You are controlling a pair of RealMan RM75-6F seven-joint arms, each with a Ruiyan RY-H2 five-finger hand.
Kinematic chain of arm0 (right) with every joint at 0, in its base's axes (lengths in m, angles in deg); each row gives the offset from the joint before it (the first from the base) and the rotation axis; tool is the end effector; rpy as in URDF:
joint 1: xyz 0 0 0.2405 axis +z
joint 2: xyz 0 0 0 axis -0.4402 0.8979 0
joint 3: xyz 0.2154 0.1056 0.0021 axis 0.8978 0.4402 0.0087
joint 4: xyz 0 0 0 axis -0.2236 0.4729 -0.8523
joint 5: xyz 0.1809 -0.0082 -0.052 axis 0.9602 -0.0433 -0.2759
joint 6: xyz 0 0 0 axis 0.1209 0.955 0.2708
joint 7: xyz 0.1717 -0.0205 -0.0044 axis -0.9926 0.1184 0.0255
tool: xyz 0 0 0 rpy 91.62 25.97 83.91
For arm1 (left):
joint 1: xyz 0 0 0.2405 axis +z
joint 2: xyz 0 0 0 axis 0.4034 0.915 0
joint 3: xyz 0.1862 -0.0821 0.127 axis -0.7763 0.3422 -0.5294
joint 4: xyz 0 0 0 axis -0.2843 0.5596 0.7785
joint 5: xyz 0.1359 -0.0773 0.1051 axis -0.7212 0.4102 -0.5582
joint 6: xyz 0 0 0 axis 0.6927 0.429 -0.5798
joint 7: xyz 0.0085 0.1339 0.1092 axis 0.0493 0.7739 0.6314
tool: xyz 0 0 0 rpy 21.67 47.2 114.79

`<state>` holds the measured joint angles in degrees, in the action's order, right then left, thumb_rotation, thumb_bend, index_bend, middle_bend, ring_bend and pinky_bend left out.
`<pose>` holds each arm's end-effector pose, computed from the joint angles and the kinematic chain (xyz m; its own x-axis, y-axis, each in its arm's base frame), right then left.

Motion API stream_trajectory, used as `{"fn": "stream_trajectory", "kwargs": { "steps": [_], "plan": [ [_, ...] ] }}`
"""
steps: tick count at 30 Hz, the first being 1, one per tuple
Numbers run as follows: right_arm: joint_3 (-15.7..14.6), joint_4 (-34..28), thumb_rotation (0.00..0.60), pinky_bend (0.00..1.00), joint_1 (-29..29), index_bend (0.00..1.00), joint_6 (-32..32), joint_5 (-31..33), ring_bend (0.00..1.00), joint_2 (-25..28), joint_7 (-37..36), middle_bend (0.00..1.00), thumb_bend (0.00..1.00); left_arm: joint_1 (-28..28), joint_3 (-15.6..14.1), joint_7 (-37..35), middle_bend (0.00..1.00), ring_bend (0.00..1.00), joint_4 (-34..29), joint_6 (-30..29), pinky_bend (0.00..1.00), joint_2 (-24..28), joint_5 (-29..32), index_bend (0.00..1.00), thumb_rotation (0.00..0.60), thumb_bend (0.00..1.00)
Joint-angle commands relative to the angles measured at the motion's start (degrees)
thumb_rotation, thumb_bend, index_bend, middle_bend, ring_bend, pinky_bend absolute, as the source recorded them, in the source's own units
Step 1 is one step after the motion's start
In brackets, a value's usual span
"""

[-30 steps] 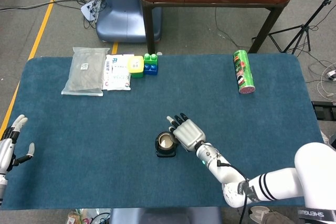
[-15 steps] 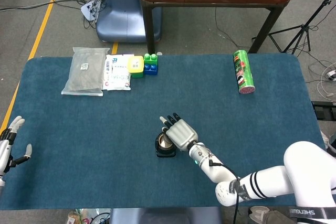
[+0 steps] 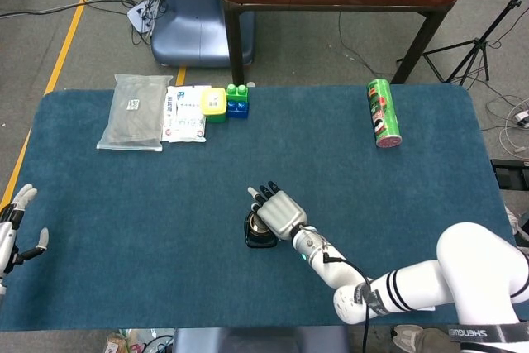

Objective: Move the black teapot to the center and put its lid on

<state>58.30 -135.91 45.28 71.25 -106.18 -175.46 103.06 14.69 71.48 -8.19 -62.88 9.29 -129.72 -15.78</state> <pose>-0.0405 -0.3244 -0.0442 0.8329 -0.2671 0.4847 -0.5312 -0.6316 0.5648 -0.3550 0.2424 0.1713 0.0166 0.0083 0.9998 0.9972 0.0733 -0.0172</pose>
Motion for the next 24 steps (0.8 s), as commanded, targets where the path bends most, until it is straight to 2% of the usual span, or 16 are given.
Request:
{"fn": "stream_trajectory", "kwargs": {
  "steps": [1,8,10,12,24],
  "plan": [
    [0.0,0.3,0.600,0.00,0.2,0.45,-0.1,0.1,0.00,-0.3,0.0,0.00,0.47,0.1,0.0,-0.3,0.00,0.00,0.2,-0.1,0.00,-0.1,0.0,0.00,0.600,0.49],
    [-0.1,0.9,0.600,0.00,0.5,0.45,-0.1,0.2,0.00,-0.5,-0.3,0.00,0.45,0.1,0.0,-0.9,0.00,0.00,0.9,0.1,0.00,-0.2,0.0,0.00,0.600,0.49],
    [-0.2,1.0,0.600,0.00,0.5,0.42,-0.2,0.3,0.00,-0.5,-0.3,0.00,0.44,0.2,0.0,-1.0,0.00,0.00,0.9,0.0,0.00,-0.2,-0.1,0.00,0.600,0.49],
    [-0.2,1.1,0.600,0.00,0.6,0.35,-0.4,0.4,0.00,-0.5,-0.4,0.00,0.42,0.2,0.0,-1.1,0.00,0.00,1.0,0.0,0.00,-0.3,-0.1,0.00,0.600,0.49],
    [-0.2,1.9,0.600,0.00,1.1,0.21,-0.3,0.7,0.00,-1.2,-0.7,0.00,0.36,0.4,-0.1,-1.9,0.00,0.00,1.8,0.1,0.00,-0.5,-0.1,0.00,0.600,0.49]
  ]
}}
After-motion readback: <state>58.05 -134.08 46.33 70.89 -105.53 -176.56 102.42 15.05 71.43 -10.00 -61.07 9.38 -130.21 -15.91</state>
